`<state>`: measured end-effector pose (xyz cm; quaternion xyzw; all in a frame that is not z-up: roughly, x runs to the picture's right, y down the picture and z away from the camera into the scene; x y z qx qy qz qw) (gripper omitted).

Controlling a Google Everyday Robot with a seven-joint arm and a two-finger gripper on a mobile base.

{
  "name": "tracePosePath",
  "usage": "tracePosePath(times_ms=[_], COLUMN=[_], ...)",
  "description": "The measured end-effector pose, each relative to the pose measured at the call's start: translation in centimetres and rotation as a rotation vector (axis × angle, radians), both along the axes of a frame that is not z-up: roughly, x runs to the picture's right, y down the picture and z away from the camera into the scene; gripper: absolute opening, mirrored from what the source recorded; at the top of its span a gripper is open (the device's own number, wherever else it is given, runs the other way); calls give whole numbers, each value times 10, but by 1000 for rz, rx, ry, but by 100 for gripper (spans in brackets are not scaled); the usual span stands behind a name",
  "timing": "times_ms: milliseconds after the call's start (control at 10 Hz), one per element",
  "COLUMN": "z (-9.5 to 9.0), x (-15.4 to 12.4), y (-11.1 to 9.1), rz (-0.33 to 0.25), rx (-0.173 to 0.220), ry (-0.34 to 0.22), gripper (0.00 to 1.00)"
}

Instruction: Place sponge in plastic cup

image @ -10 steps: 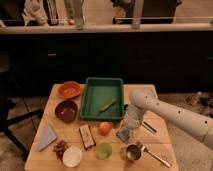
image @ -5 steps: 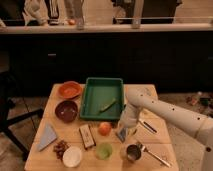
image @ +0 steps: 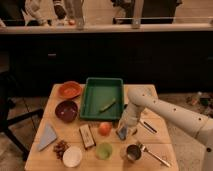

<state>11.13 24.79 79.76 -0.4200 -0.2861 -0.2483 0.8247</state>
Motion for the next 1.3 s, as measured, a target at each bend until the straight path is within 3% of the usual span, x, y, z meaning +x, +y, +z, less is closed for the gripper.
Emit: tracePosePath(times_ms=[400, 900, 1300], z=[5, 5, 5], x=[9, 9, 11], y=[14, 14, 15], rz=[18, 18, 17], rx=[-21, -20, -23], ry=[-8, -6, -2], gripper=[51, 3, 0])
